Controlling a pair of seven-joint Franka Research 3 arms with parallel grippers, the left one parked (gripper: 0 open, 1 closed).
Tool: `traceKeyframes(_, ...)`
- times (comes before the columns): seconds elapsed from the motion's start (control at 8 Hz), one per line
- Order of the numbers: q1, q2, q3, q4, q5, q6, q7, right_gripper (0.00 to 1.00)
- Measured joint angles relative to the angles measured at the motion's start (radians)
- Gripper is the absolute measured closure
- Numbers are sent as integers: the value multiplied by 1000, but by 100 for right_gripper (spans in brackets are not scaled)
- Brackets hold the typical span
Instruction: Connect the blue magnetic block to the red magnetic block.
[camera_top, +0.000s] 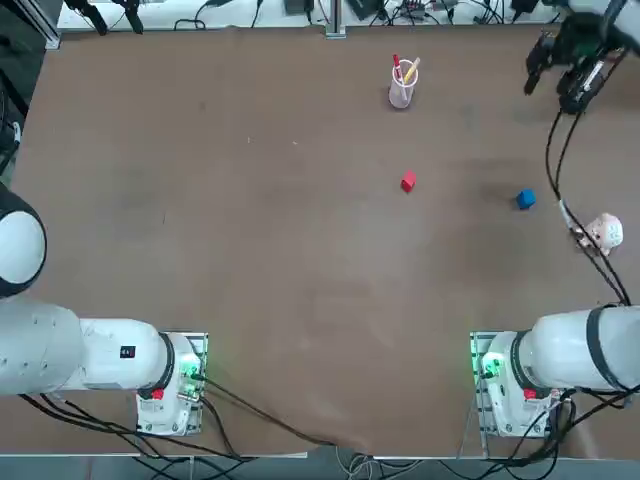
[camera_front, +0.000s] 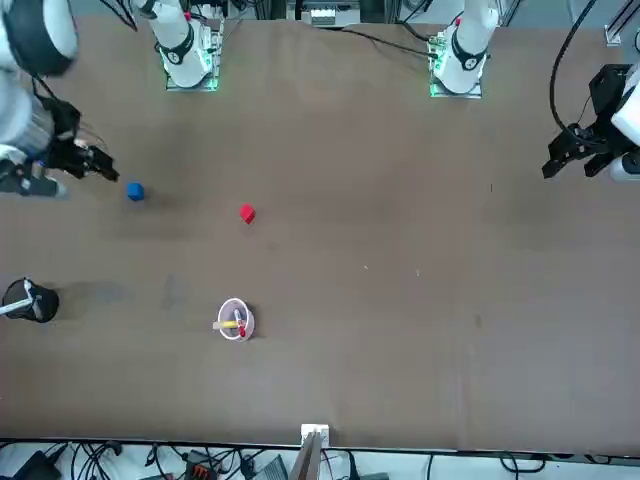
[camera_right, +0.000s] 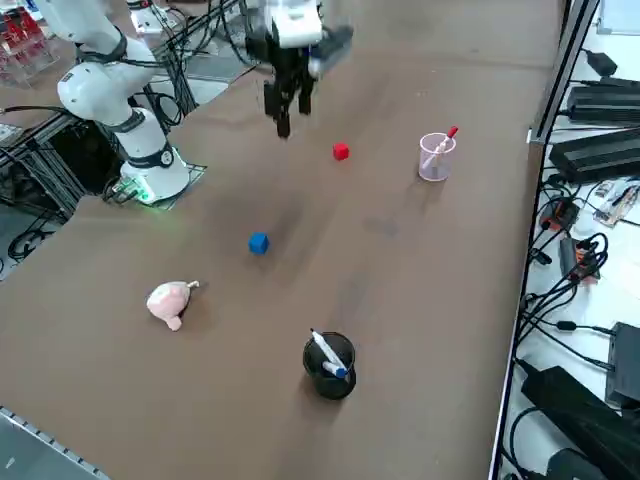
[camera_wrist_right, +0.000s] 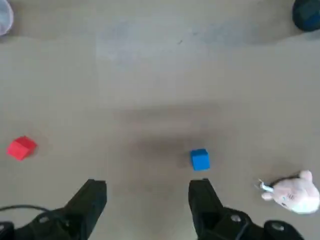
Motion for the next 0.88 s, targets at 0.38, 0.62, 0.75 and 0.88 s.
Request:
traceKeyframes(0.38, -4, 15, 0, -225, -138, 232, -1, 0)
traceKeyframes(0.62, -6, 43, 0, -300, -165, 322, -4, 0)
traceKeyframes(0.75, -13, 67, 0, -319, -175, 357, -7, 0)
traceKeyframes(0.88, -28, 97, 0, -326, -190, 383, -18, 0)
